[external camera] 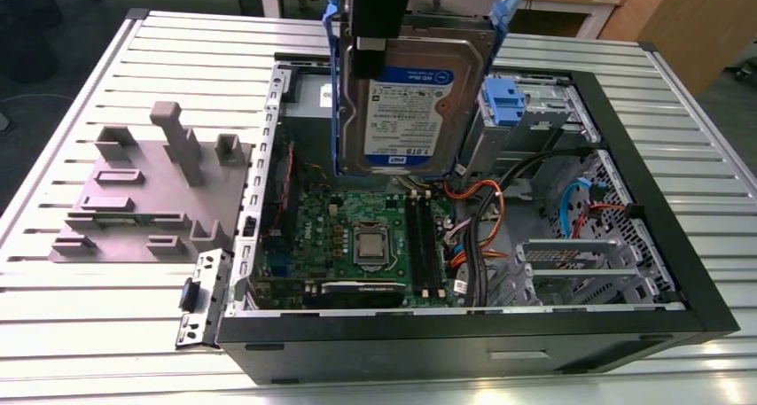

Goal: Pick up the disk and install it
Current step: 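Insert the disk into the insertion slot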

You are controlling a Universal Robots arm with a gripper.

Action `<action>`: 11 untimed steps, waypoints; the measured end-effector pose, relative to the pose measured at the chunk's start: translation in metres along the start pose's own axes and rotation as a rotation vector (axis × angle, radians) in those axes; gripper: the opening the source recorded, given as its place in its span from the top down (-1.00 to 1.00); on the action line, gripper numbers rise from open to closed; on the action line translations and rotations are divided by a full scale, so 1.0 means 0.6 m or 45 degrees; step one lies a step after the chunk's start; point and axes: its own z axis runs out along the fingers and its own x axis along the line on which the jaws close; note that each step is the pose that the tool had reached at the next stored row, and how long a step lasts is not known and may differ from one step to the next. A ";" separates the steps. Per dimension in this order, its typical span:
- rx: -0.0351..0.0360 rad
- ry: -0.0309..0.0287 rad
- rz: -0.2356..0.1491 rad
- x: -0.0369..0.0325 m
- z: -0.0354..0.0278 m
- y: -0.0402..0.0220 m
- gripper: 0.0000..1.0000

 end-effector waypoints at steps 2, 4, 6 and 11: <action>0.0001 -0.0001 0.000 0.000 0.001 -0.002 0.27; 0.0001 0.0000 0.000 0.000 0.002 -0.006 0.27; 0.0001 0.0000 0.000 0.000 0.002 -0.010 0.27; 0.0001 0.0013 0.000 0.000 0.003 -0.012 0.27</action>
